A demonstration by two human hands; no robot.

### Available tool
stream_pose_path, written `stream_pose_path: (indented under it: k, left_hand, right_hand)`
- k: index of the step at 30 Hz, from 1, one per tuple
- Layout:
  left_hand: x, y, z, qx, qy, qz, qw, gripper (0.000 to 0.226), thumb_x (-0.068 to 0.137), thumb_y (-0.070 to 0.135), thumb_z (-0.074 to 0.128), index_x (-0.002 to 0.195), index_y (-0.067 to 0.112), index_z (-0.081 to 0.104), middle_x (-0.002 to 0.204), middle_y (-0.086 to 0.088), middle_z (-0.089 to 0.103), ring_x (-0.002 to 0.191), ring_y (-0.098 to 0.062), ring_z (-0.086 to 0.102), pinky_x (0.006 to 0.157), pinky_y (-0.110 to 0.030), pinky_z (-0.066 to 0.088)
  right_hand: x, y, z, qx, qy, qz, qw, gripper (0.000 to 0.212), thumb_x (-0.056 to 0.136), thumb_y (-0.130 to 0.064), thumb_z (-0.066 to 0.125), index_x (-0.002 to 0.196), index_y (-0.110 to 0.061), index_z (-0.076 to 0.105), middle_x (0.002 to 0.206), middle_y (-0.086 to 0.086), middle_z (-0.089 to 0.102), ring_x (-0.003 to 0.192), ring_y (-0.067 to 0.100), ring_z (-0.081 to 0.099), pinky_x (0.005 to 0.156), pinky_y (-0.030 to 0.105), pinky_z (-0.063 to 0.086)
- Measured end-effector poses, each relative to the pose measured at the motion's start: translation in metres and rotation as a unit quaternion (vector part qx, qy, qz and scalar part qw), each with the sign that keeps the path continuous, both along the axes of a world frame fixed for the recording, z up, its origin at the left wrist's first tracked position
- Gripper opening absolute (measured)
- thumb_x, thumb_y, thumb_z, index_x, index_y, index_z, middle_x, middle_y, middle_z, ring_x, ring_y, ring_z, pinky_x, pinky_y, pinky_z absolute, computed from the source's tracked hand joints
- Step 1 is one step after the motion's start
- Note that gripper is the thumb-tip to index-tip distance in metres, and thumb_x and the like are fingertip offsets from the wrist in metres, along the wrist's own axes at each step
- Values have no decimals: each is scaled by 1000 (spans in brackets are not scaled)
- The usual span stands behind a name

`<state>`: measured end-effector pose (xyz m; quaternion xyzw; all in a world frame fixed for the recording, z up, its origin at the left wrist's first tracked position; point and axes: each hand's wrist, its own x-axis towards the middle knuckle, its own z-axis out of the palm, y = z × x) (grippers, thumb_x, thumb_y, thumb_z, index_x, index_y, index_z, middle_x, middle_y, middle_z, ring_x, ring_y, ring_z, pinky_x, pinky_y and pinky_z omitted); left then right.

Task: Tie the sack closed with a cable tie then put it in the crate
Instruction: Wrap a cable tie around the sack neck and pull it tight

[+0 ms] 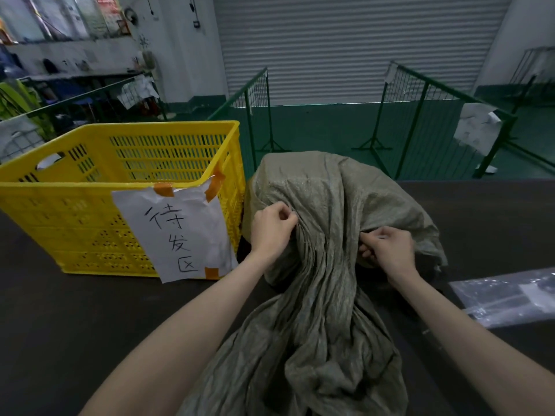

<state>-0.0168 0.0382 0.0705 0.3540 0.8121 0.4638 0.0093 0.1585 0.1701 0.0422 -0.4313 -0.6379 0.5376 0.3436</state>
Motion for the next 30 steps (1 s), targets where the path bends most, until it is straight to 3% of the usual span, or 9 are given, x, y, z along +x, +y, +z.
stream_pose_path:
  k: [4,8,13,17,20,23,26,30]
  left_hand:
    - [3,7,3,-9,99,-30,995,19,87,23,61,73,11,64,67,-1,65,63,-14,59,58,-30,43]
    - [6,13,-1,22,131,-75,988,13,89,20,61,81,12,68,74,0,68,67,-12,61,59,-26,43]
    - [9,20,-7,37,78,-144,986,12,90,23,62,91,13,70,80,2,70,72,-9,62,67,-27,50]
    - [9,26,-7,37,35,-151,987,9,87,26,66,87,18,70,74,11,64,68,0,56,67,-23,46]
    - [11,29,-7,46,0,-161,986,9,86,24,67,85,15,70,72,6,66,69,-7,60,69,-27,49]
    - [15,32,-8,66,-84,-187,977,7,86,12,66,85,6,69,72,-2,65,66,-10,62,66,-20,50]
    - [15,35,-7,72,-147,-217,962,4,86,3,64,85,0,66,73,-8,62,64,-11,58,65,-18,49]
    - [14,38,-3,46,-174,-248,952,5,89,-1,59,87,1,63,73,-8,57,56,4,53,62,-11,47]
  right_hand:
    - [-5,-1,0,7,57,-11,998,16,79,-8,72,67,-3,62,60,13,65,48,13,60,50,22,48]
    - [-12,-3,1,-57,151,18,987,9,81,-5,69,76,1,64,56,4,66,48,8,61,50,16,50]
    - [-18,0,-2,-61,178,80,979,6,83,3,64,79,-1,64,57,1,69,51,7,62,56,15,52]
    - [-17,2,-2,9,166,96,981,4,81,1,67,81,4,67,66,6,66,59,8,59,62,16,49]
    - [-16,3,-1,34,182,97,978,5,80,0,68,79,4,66,76,9,66,70,10,61,71,16,50]
    - [-17,5,-3,-21,219,127,967,7,80,-3,68,74,-5,65,72,6,72,68,12,66,70,18,53]
    - [-17,11,-5,-85,245,158,953,10,71,-21,73,71,-12,67,65,3,68,62,12,61,69,22,51]
    - [-21,14,1,-168,273,179,930,10,75,-16,62,71,-11,68,56,-1,59,54,7,55,62,19,48]
